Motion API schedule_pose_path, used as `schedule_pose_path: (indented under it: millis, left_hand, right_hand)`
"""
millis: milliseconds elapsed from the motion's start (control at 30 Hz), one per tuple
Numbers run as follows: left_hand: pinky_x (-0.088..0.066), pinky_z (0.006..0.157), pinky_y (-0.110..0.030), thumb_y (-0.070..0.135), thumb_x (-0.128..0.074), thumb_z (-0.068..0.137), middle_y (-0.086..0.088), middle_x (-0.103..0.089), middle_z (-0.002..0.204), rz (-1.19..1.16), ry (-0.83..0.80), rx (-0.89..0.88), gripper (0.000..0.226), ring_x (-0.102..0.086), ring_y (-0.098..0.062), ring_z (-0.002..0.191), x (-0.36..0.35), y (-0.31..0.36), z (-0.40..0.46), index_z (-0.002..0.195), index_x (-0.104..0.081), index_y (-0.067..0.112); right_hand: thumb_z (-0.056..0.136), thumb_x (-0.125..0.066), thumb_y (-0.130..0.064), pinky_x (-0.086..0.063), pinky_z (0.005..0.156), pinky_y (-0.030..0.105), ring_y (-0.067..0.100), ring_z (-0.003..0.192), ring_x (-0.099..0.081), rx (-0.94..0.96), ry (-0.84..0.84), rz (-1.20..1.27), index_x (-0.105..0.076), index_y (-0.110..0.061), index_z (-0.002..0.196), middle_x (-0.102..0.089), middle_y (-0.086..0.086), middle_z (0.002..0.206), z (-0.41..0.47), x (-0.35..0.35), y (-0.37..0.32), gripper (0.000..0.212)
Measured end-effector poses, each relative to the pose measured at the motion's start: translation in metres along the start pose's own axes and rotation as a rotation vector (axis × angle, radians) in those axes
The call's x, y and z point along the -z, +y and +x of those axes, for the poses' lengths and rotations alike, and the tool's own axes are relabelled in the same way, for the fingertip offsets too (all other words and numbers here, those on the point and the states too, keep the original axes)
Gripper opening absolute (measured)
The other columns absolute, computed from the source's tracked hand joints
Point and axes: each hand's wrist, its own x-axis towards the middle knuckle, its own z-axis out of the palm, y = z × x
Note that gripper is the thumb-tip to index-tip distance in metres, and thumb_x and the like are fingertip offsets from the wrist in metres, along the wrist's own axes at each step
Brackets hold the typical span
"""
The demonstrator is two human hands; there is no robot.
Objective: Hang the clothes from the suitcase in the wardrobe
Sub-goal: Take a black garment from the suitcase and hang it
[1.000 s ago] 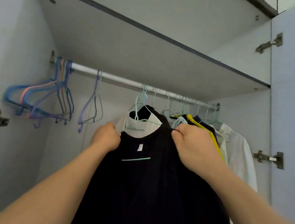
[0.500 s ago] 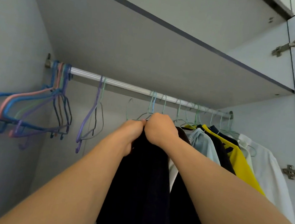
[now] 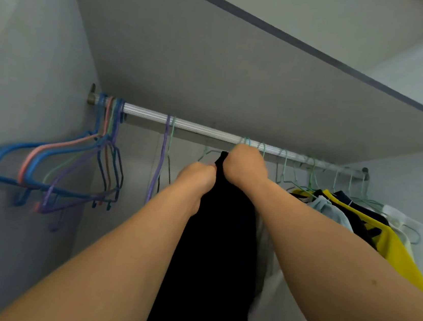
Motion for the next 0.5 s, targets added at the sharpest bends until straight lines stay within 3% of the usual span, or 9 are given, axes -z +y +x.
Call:
schedule_pose_path:
  millis: [100, 200, 333, 433, 500]
  left_hand:
    - [-0.051, 0.083, -0.035, 0.021, -0.049, 0.097, -0.016, -0.066, 0.104, 0.081, 0.052, -0.06, 0.025, -0.064, -0.03, 0.095, 0.003, -0.003, -0.001, 0.104, -0.064, 0.003]
    - [-0.044, 0.093, -0.03, 0.017, -0.049, 0.097, -0.007, -0.062, 0.127, 0.374, 0.183, -0.283, 0.03, -0.057, -0.026, 0.115, 0.005, -0.004, -0.011, 0.123, -0.063, 0.012]
    - [-0.044, 0.086, -0.031, 0.009, -0.051, 0.094, -0.007, -0.061, 0.126, 0.7, 0.349, -0.523, 0.03, -0.056, -0.028, 0.114, 0.008, 0.004, -0.024, 0.121, -0.063, 0.016]
    - [-0.042, 0.076, -0.035, 0.0, -0.051, 0.088, -0.013, -0.058, 0.121, 1.054, 0.385, -0.499, 0.027, -0.057, -0.033, 0.11, 0.012, 0.011, -0.031, 0.111, -0.063, 0.008]
    - [-0.04, 0.079, -0.034, 0.0, -0.051, 0.086, -0.015, -0.056, 0.121, 1.302, 0.376, -0.416, 0.027, -0.055, -0.033, 0.111, 0.018, 0.011, -0.035, 0.11, -0.062, 0.007]
  right_hand:
    - [0.091, -0.044, -0.003, -0.042, 0.069, 0.033, 0.035, 0.095, -0.058, -0.004, 0.035, -0.005, -0.045, -0.007, 0.081, -0.061, 0.02, 0.108, -0.008, 0.002, 0.002, 0.011]
    - [0.09, -0.044, -0.003, -0.041, 0.068, 0.033, 0.035, 0.094, -0.058, -0.001, 0.04, -0.032, -0.045, -0.008, 0.078, -0.06, 0.019, 0.102, -0.024, 0.001, 0.007, 0.013]
    - [0.092, -0.044, -0.003, -0.037, 0.063, 0.032, 0.029, 0.078, -0.047, 0.014, 0.004, -0.107, -0.037, -0.006, 0.068, -0.056, 0.014, 0.092, -0.046, -0.002, 0.014, 0.025]
    - [0.092, -0.043, -0.002, -0.035, 0.064, 0.031, 0.032, 0.083, -0.052, 0.032, -0.006, -0.136, -0.038, -0.006, 0.07, -0.056, 0.015, 0.092, -0.055, -0.003, 0.018, 0.023]
    - [0.092, -0.042, -0.003, -0.035, 0.063, 0.031, 0.03, 0.08, -0.049, 0.035, -0.021, -0.136, -0.038, -0.006, 0.069, -0.047, 0.01, 0.083, -0.057, -0.003, 0.022, 0.024]
